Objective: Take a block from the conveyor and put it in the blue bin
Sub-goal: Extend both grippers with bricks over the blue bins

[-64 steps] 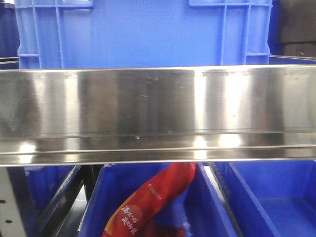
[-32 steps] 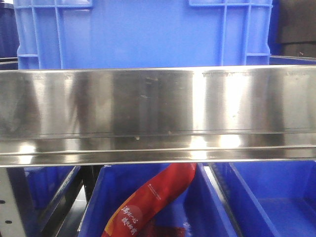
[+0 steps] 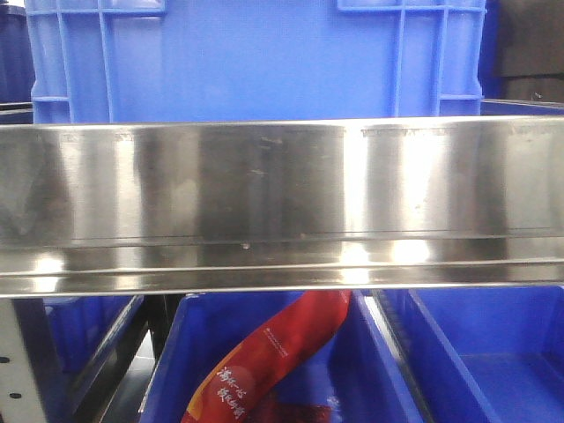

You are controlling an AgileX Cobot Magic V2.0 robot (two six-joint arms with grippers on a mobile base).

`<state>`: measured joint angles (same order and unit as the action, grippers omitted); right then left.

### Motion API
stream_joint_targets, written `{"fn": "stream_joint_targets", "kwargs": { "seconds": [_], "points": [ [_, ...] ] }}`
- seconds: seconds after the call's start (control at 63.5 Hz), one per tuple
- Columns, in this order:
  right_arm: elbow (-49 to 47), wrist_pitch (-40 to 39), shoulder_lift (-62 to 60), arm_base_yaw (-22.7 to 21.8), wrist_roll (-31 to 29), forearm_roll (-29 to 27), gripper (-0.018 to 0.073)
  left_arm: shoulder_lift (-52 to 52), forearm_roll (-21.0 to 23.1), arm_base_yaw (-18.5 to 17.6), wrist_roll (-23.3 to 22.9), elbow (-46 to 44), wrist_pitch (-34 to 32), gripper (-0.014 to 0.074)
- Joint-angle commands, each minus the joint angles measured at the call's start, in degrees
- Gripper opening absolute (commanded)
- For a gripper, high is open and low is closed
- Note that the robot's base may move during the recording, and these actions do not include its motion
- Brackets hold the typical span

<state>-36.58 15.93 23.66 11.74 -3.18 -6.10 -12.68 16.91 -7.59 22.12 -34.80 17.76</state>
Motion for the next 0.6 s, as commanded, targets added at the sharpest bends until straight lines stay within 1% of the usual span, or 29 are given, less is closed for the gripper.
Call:
{"fn": "stream_joint_targets", "kwargs": {
  "seconds": [0.0,0.142,0.22,0.315,0.472,0.583],
  "points": [
    [0.0,-2.2,-0.3,0.2,0.0,0.3,-0.0162,0.3,0.6,0.0,0.1,0.0,-0.8,-0.0111],
    [0.0,-1.8,-0.3,0.2,0.0,0.3,-0.0162,0.3,1.0,0.0,0.1,0.0,-0.6,-0.0111],
    [0.0,-3.1,-0.3,0.2,0.0,0.3,-0.0162,-0.2,1.0,0.0,0.1,-0.3,-0.6,-0.0111],
    [-0.9,-3.9,0.0,0.4,0.0,-1.1,-0.0162,-2.2,1.0,0.0,0.1,-1.8,0.4,-0.0111],
    [-6.2,-2.8,3.9,0.4,0.0,-1.1,-0.0162,-9.0,1.9,-0.7,0.1,-7.6,4.1,-0.0111],
    [-10.4,-2.3,8.4,0.5,0.0,-1.1,-0.0162,-15.2,2.8,-3.1,0.1,-12.1,5.2,-0.0111]
  ]
}}
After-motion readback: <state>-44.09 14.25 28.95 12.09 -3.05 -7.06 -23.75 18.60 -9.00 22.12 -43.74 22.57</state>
